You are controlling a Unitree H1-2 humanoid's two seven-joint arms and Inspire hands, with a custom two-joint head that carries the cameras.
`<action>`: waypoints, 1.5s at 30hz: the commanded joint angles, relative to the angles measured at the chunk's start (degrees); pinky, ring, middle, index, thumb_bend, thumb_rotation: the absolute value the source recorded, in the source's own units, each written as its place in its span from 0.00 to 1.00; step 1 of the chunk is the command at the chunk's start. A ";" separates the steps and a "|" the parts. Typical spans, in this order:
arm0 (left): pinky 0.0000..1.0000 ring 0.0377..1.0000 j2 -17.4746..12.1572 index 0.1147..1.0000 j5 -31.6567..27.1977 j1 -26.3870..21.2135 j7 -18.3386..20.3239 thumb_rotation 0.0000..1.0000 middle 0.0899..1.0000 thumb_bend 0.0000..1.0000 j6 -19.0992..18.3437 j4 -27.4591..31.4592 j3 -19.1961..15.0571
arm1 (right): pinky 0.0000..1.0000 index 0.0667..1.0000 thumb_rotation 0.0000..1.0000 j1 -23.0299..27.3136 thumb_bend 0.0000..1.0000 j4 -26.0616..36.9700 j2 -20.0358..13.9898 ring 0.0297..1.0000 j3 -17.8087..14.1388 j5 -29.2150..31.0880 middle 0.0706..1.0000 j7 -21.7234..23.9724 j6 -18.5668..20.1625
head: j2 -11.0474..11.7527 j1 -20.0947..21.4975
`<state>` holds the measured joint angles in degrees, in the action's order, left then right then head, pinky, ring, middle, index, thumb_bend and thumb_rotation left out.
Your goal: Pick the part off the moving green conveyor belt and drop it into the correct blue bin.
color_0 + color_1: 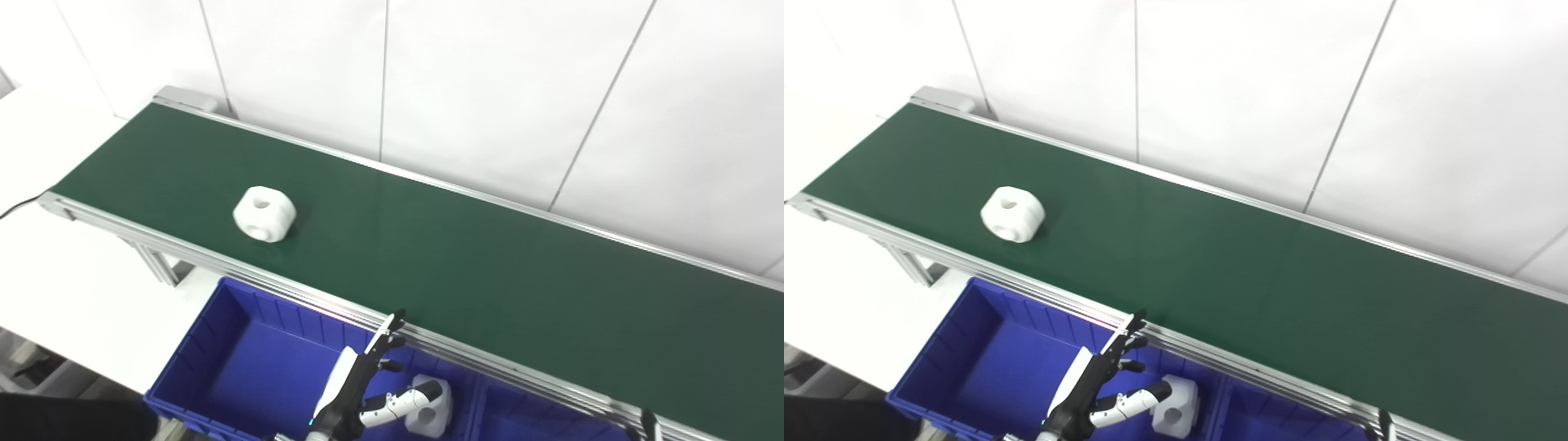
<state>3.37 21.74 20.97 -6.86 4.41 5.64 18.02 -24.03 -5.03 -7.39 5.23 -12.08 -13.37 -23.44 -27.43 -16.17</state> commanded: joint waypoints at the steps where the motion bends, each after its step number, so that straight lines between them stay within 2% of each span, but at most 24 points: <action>1: 0.69 0.86 5.91 0.94 1.04 -0.42 -1.52 0.66 0.94 0.66 2.52 -0.61 4.28 | 0.96 1.00 1.00 0.55 0.41 0.30 -0.38 0.96 0.71 0.54 1.00 -0.62 -3.47 | 0.33 -0.05; 8: 0.68 0.85 5.39 0.93 0.57 -0.61 -1.17 0.63 0.93 0.67 3.08 -1.16 3.87 | 0.98 1.00 1.00 1.12 0.44 -1.36 -1.08 0.96 2.05 1.79 1.00 -1.50 -3.47 | 2.45 -0.35; 12: 0.68 0.85 4.80 0.93 -0.13 -0.48 -0.95 0.62 0.93 0.67 4.04 -0.10 3.51 | 0.99 1.00 1.00 1.37 0.39 -1.76 -1.35 0.96 3.14 1.17 1.00 -2.91 -3.48 | 3.00 -0.32; 16: 0.68 0.87 2.94 0.92 -1.45 -1.00 1.72 0.62 0.94 0.73 2.03 7.90 3.03 | 0.98 1.00 1.00 1.56 0.40 -2.16 -1.39 0.97 4.06 1.20 1.00 -3.56 -3.48 | 3.23 -0.63; 19: 0.68 0.88 0.61 0.91 -0.27 -3.73 3.67 0.57 0.93 0.79 2.13 13.25 2.42 | 0.97 1.00 1.00 1.72 0.44 -2.34 -1.24 0.97 4.41 1.47 1.00 -3.36 -3.48 | 2.61 -0.59; 22: 0.64 0.82 -1.96 0.87 2.74 -8.62 5.05 0.56 0.89 0.84 2.38 17.13 0.68 | 0.96 1.00 1.00 1.87 0.42 -2.41 -1.05 0.97 4.82 1.30 1.00 -3.49 -3.48 | 1.76 -0.09; 25: 0.60 0.76 -4.92 0.80 2.64 -14.51 7.17 0.54 0.82 0.90 2.25 18.33 -1.78 | 0.97 1.00 1.00 1.85 0.42 -2.09 -0.70 0.97 4.91 1.37 1.00 -3.32 -3.47 | 1.25 0.21; 28: 0.59 0.71 -9.10 0.73 2.90 -21.68 9.47 0.51 0.75 0.91 3.58 16.66 -3.80 | 0.96 1.00 1.00 1.57 0.44 -1.10 0.03 0.97 4.52 0.74 1.00 -3.08 -3.45 | -0.26 1.14; 32: 0.58 0.68 -13.50 0.74 6.60 -28.36 11.33 0.52 0.75 0.84 4.51 12.93 -3.88 | 0.93 1.00 1.00 1.29 0.49 -0.22 0.89 0.95 4.02 0.31 1.00 -2.67 -3.38 | -1.22 1.87; 36: 0.55 0.66 -17.69 0.76 10.83 -32.86 12.22 0.49 0.76 0.84 6.55 8.27 -4.02 | 0.90 1.00 1.00 1.05 0.49 0.30 1.72 0.93 3.79 0.03 1.00 -2.00 -3.39 | -1.52 2.64; 39: 0.58 0.70 -21.75 0.76 15.87 -36.79 12.58 0.48 0.78 0.85 9.89 2.74 -2.87 | 0.90 1.00 1.00 0.73 0.53 0.74 2.31 0.93 3.41 -0.04 1.00 -1.29 -2.96 | -1.86 3.13; 44: 0.68 0.75 -26.31 0.75 21.20 -41.68 12.37 0.46 0.78 0.93 13.78 -5.46 -0.69 | 0.88 1.00 1.00 0.31 0.63 1.16 3.27 0.93 2.68 -0.37 1.00 -0.55 -2.47 | -2.09 3.58; 45: 0.69 0.76 -27.09 0.75 21.80 -42.58 12.21 0.43 0.77 0.94 14.72 -7.40 -0.28 | 0.88 1.00 1.00 0.23 0.64 1.31 3.42 0.92 2.57 -0.51 1.00 -0.41 -2.47 | -2.12 3.61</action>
<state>-22.46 42.48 -18.75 6.51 16.84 -1.14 17.52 -23.20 -5.81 -4.49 7.97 -12.00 -14.10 -23.53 -29.53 -12.57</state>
